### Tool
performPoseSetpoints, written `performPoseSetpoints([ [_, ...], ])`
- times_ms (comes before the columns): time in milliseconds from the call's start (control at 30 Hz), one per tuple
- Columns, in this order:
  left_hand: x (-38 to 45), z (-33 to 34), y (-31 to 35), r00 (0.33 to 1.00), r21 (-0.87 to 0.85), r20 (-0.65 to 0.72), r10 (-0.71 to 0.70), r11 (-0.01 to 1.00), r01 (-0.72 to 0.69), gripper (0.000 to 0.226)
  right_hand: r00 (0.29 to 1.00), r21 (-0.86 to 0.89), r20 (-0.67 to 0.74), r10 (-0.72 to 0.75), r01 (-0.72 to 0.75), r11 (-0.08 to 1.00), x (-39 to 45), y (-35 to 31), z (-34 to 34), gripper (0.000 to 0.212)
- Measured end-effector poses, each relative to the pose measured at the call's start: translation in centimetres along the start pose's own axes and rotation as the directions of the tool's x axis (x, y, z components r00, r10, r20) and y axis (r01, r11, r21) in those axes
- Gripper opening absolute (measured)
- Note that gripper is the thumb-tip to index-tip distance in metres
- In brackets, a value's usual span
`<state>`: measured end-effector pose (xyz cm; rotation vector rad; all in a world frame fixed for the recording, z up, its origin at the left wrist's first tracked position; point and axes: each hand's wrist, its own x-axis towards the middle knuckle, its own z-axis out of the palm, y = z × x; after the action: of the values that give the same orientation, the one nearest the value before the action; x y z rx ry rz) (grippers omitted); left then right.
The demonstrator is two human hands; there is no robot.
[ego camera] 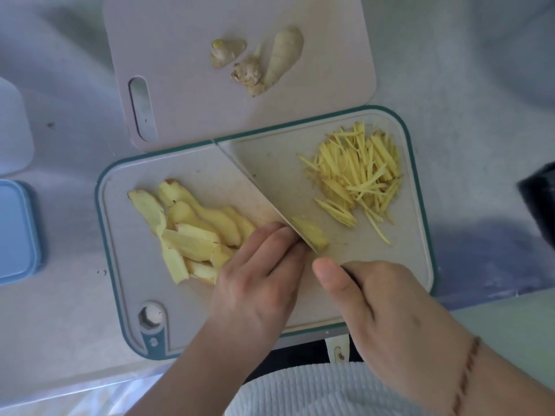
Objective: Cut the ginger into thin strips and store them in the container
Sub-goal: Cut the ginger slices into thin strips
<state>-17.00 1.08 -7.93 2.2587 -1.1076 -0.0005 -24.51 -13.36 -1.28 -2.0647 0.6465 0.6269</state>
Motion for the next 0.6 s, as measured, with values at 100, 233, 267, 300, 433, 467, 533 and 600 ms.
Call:
performPoseSetpoints([
  [100,-0.1,-0.2,-0.1,1.000,0.014,0.023,0.005,1.000,-0.005,0.012,0.996,-0.039,-0.064,0.056,-0.059,0.997,-2.4,0.5,-0.2,0.073],
  [233,-0.1,-0.2,-0.3,0.999,0.001,0.033,0.029,1.000,-0.029,0.011,0.999,0.003,-0.015,0.041,-0.041,0.999,-1.4,0.5,0.2,0.077],
  [267,-0.1,-0.1,-0.3,0.999,-0.002,0.034,0.030,1.000,-0.030,0.010,0.999,0.034,-0.013,0.035,-0.034,0.999,-0.6,0.2,0.3,0.074],
  [300,-0.1,-0.1,-0.4,0.999,0.001,0.036,0.033,0.999,-0.033,0.010,0.999,0.060,-0.020,0.031,-0.030,0.998,0.0,-0.1,0.4,0.071],
  [433,-0.3,-0.2,-0.4,0.996,0.028,0.070,0.051,0.998,-0.053,0.009,0.995,-0.029,-0.095,0.028,-0.031,0.999,-2.1,0.5,0.1,0.074],
  [467,-0.4,-0.2,-0.5,0.996,0.034,0.075,0.054,0.998,-0.056,0.010,0.991,-0.088,-0.134,0.018,-0.030,0.996,-3.1,1.2,0.3,0.076],
  [533,-0.4,-0.3,-0.6,0.995,0.028,0.076,0.058,0.998,-0.060,0.011,0.985,-0.102,-0.168,0.031,-0.049,0.994,-3.5,1.8,0.6,0.075],
  [600,-0.3,-0.3,-0.7,0.996,0.013,0.066,0.063,0.998,-0.064,0.009,0.996,0.003,-0.072,0.052,-0.052,0.999,-2.1,1.3,0.8,0.075],
])
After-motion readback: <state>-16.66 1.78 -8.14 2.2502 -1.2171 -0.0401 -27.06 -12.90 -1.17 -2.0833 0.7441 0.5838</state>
